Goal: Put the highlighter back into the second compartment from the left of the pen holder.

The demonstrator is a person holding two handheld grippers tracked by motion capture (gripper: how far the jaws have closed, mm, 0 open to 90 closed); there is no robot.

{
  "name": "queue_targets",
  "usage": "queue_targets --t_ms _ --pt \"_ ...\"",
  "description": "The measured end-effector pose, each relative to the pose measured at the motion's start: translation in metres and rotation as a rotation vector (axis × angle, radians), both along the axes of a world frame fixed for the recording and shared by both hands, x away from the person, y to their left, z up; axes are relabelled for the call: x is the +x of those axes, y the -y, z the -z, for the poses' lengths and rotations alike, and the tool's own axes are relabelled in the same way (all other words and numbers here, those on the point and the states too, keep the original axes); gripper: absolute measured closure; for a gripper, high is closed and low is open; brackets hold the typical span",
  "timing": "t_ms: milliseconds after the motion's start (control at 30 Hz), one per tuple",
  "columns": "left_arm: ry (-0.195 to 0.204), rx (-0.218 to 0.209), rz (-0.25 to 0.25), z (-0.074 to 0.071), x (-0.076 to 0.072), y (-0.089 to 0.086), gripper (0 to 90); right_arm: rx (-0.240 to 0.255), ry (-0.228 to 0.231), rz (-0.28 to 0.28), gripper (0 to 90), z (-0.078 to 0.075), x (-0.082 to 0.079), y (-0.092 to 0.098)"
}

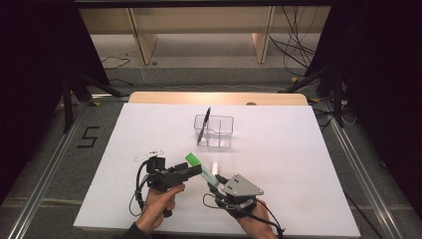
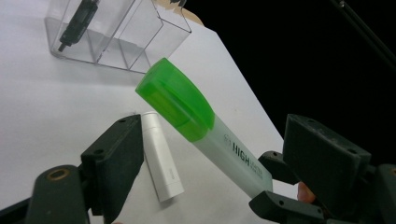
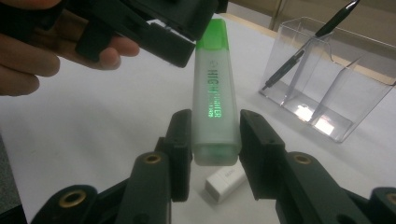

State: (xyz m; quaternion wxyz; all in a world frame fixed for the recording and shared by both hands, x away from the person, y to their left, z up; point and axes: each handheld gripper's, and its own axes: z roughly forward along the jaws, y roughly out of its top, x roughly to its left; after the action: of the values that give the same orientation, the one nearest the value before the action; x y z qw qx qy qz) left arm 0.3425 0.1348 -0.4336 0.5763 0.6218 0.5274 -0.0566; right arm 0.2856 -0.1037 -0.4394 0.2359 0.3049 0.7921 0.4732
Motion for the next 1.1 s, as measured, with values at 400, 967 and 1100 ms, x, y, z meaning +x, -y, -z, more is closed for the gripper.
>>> queue_targets --t_ms 400,967,1100 --pt "-0.071 -0.113 0.003 0.004 0.005 0.008 32.1 0.014 0.028 0.001 66.7 -0.003 -0.005 0.002" --pt "-0.107 -0.183 0.015 0.008 0.007 0.012 51.9 0.038 0.028 -0.005 66.6 -0.003 -0.006 0.005" --pt "-0.112 -0.19 0.011 0.01 0.008 0.012 58.2 0.041 0.025 -0.008 66.6 -0.002 -0.006 0.006"
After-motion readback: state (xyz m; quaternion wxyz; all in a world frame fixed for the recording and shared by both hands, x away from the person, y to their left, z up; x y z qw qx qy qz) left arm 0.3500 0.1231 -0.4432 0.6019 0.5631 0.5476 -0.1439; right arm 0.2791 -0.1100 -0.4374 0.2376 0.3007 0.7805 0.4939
